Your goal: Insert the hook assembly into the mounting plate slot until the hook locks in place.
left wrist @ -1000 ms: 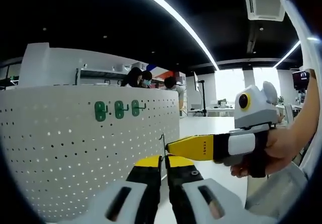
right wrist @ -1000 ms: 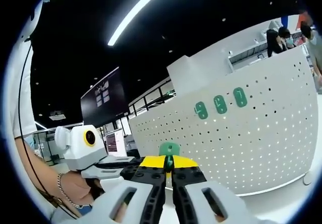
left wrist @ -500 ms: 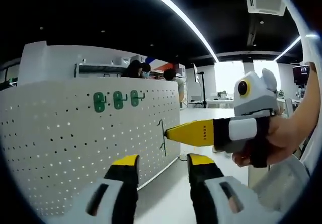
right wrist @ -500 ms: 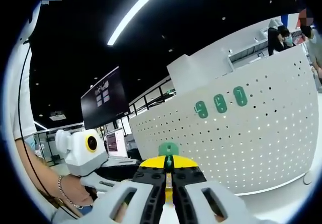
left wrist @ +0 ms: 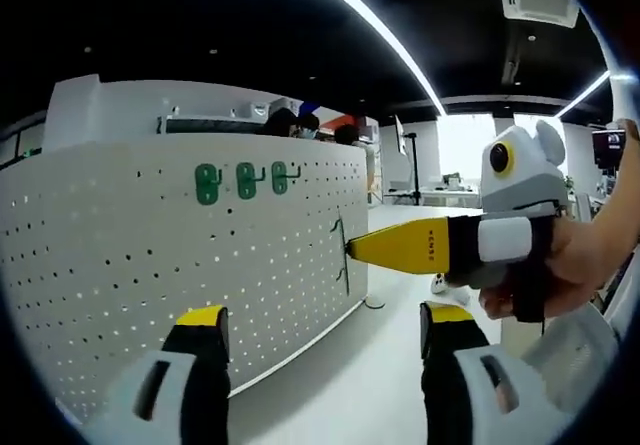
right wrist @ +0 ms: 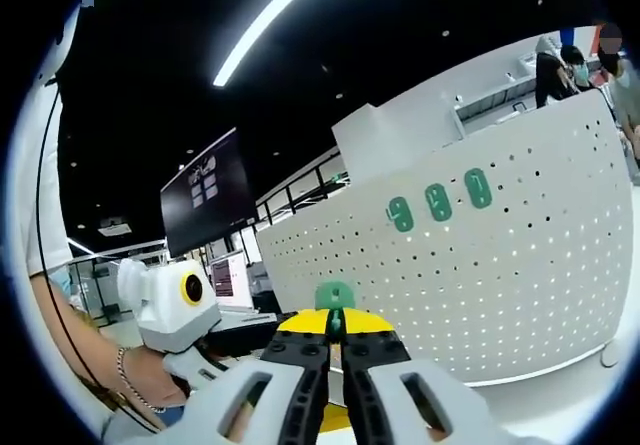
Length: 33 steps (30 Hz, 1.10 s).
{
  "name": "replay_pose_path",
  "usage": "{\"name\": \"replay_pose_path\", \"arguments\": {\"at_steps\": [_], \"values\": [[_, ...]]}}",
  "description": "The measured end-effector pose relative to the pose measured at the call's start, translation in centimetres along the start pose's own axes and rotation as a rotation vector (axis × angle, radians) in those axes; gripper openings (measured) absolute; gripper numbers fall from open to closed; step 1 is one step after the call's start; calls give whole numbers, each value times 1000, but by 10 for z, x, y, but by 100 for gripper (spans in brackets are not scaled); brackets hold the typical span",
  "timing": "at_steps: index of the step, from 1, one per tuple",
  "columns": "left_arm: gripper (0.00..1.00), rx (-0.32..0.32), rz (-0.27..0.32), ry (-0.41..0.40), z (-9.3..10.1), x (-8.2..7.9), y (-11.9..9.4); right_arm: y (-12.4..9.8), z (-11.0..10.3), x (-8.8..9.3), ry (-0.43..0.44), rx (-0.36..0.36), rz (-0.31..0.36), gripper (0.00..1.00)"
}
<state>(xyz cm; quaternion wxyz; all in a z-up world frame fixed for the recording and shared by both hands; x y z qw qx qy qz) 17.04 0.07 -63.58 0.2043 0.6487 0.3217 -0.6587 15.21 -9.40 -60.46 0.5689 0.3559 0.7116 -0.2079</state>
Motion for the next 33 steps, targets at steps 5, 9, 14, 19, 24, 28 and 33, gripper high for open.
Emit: {"name": "replay_pose_path", "arguments": {"at_steps": [5,9,14,19,24,28,33], "values": [[78,4,-13,13,1,3,-2,-1,18,-13,-24,48,6,0],[77,6,-21,11,1,5,-5,-1,28,-20,-56,74,-2,0],[77,-14,-16,-6,-5,6,-10,0,38,-29,-105,110,-8,0],[77,-33,-10,-11,-10,6,-16,2,51,-41,-141,139,0,0],[77,-50,-13,-17,-14,9,-22,1,66,-53,-169,175,10,0],[77,-66,-14,-22,-17,11,-27,2,79,-63,-193,199,16,0],[77,-89,-14,-25,-22,14,-34,4,92,-74,-222,230,29,0]]}}
Point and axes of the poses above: the point that each gripper's makers call its tool centre point, and the gripper's own axes: y roughly forward along the fingers, z roughly to its right, x roughly out of its underside, the point moved 6 cm from there along -y, roughly backward along the fingers, and after that the axes turned 4 degrees about -x, right-handed, at the moved point
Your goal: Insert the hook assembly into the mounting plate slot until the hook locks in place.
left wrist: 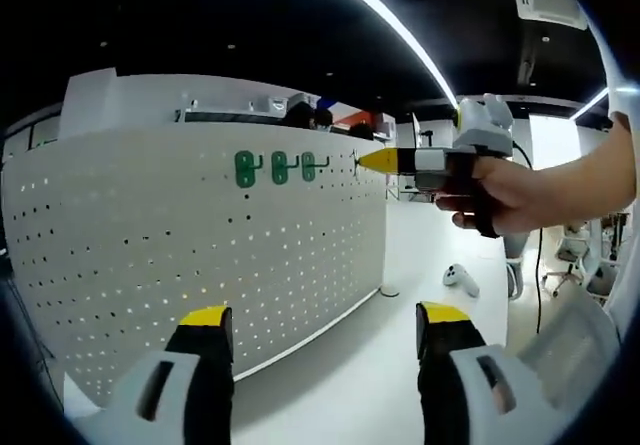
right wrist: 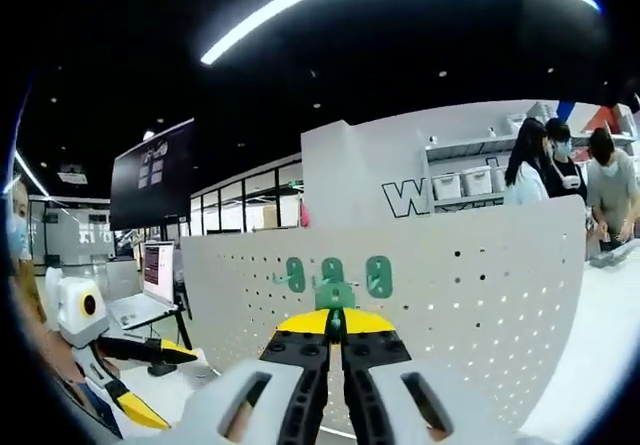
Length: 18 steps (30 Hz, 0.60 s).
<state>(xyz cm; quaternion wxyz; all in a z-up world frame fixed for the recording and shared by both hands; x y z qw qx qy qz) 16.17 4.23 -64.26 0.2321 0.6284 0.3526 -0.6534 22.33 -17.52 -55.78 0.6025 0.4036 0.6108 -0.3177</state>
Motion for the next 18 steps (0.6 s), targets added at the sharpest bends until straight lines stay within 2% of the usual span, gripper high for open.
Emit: {"name": "replay_pose_path", "arguments": {"at_steps": [18], "values": [[77,-53,-11,-14,-11,7,-18,19,40,-10,-116,118,14,0]]}}
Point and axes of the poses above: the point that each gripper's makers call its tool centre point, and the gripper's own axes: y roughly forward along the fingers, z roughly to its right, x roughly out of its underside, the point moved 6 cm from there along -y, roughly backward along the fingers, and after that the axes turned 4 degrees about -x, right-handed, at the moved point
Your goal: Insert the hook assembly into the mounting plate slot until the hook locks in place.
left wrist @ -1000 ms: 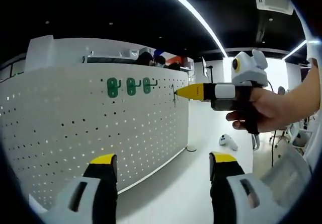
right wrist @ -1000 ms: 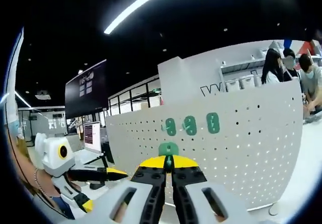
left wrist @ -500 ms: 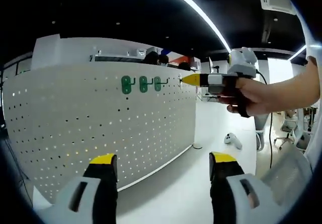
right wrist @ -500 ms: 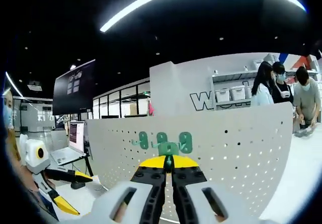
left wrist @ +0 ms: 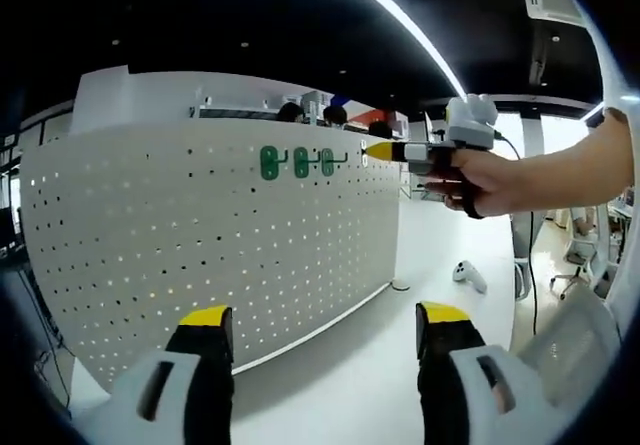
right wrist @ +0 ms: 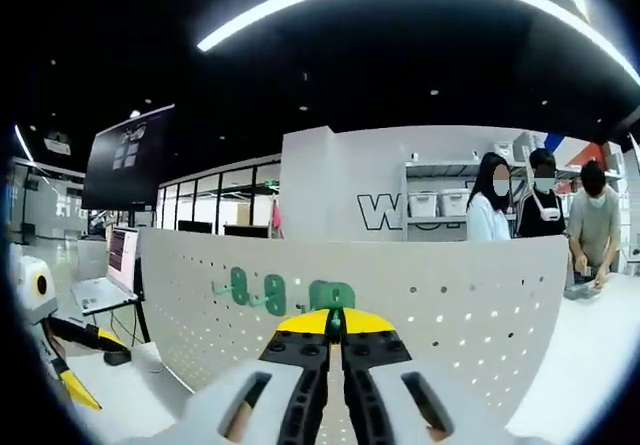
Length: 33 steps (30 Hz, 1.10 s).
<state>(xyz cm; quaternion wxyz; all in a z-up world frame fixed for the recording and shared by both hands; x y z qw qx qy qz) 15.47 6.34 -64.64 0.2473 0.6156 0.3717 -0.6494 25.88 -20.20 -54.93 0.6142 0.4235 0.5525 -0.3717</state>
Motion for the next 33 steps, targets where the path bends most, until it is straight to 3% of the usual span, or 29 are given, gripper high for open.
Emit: {"name": "replay_pose_path", "arguments": {"at_steps": [12,33], "values": [[76,-11,-14,-1,3,3,-8,14,16,3,-35,43,1,0],[76,-2,-45,18,4,8,-8,30,26,10,8,58,6,1]]}}
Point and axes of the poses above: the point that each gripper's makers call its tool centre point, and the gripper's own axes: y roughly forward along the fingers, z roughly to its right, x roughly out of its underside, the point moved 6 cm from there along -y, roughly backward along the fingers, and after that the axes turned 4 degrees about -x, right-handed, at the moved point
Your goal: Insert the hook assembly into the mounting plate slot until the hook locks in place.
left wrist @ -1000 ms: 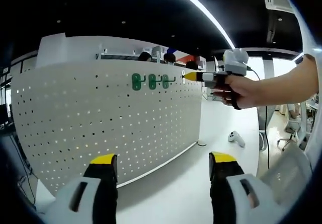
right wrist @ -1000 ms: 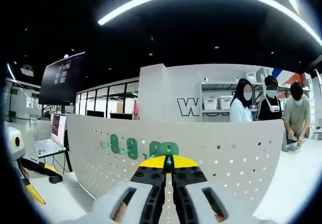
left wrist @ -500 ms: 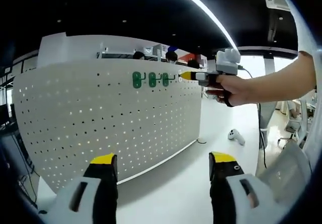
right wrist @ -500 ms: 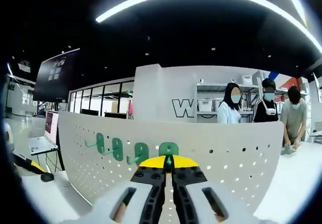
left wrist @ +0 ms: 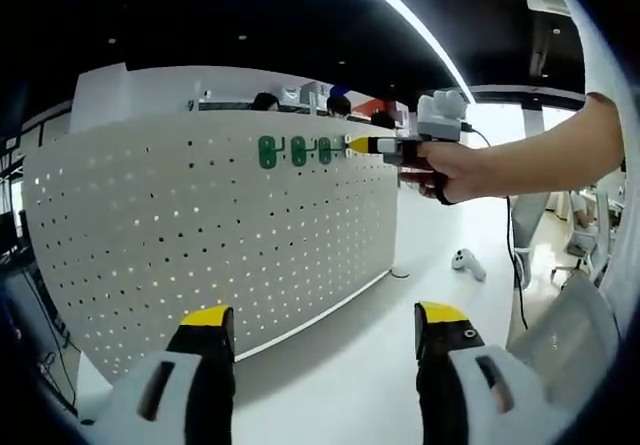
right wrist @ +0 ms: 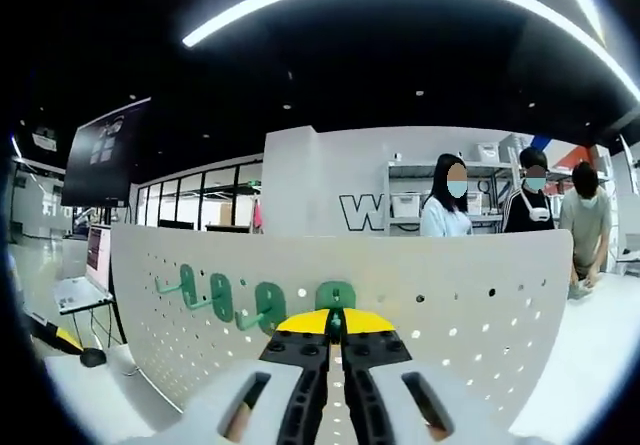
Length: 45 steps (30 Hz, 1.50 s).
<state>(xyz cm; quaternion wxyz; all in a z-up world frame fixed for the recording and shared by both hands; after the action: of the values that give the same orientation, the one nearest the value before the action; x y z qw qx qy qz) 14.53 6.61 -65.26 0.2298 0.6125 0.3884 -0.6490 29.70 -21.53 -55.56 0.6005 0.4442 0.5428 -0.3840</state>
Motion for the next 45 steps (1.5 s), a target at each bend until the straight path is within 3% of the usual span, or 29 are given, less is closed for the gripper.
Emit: {"name": "replay_pose_path", "arguments": {"at_steps": [9,16,22,26,35,45], "values": [[75,2,-6,6,0,1,0,2,0,2,5,17,2,1],[74,-1,-16,4,-1,4,-1,5,-3,4,-45,74,-12,1],[74,-5,-18,-4,-2,5,-1,5,-5,8,-3,135,35,1],[74,-4,-16,5,-1,5,-3,7,-3,7,-40,106,21,1],[74,-3,-17,-7,1,7,-3,2,-3,12,16,80,23,3],[74,-13,-18,-10,-3,8,-6,-6,-2,12,16,26,40,21]]}}
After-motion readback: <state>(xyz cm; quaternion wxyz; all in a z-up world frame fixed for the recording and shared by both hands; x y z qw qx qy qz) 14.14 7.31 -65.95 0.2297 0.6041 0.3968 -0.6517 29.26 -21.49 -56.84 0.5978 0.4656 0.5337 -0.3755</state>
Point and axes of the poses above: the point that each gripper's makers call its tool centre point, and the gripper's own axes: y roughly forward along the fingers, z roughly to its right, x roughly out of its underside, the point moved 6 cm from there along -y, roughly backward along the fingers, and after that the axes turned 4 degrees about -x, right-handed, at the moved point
